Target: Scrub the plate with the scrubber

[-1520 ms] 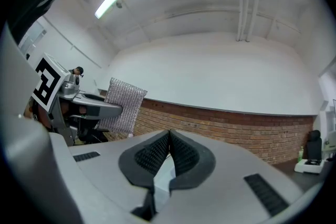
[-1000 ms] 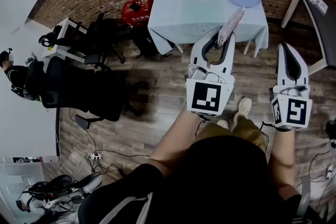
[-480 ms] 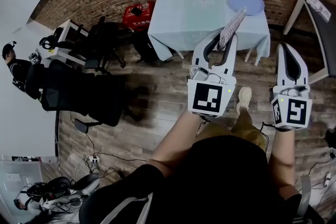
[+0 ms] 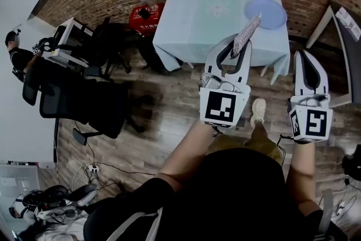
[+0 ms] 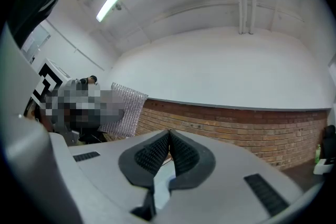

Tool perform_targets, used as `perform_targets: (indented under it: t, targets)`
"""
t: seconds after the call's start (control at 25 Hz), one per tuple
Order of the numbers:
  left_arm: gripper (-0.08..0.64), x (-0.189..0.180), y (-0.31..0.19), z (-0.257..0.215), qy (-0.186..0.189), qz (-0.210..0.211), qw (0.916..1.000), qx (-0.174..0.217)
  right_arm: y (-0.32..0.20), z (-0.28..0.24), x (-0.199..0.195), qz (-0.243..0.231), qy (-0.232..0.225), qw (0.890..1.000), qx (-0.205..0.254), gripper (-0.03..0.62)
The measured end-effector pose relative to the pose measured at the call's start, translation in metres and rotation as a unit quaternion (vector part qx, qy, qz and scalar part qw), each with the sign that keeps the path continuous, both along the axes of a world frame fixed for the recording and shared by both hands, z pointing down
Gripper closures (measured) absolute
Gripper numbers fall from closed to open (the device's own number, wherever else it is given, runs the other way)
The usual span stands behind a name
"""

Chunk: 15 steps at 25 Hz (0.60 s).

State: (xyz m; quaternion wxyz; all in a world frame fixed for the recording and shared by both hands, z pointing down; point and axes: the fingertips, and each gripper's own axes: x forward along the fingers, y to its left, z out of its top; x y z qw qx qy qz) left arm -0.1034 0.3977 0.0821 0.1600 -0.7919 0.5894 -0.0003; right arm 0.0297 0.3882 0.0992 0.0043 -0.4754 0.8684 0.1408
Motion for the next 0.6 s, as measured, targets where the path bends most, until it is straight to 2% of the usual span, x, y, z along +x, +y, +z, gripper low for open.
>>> perform_targets:
  t: [0.36, 0.6]
  targets:
    - [0.480, 0.023, -0.112, -0.004, 0.005, -0.032, 0.9993, -0.021, -0.125, -0.007, 0.025, -0.027, -0.009, 1.000, -0.010, 0.557]
    - [0.480, 0.043, -0.175, 0.008, 0.002, -0.051, 0.9969, -0.060, -0.197, -0.001, 0.048, -0.037, -0.024, 0.999, -0.024, 0.557]
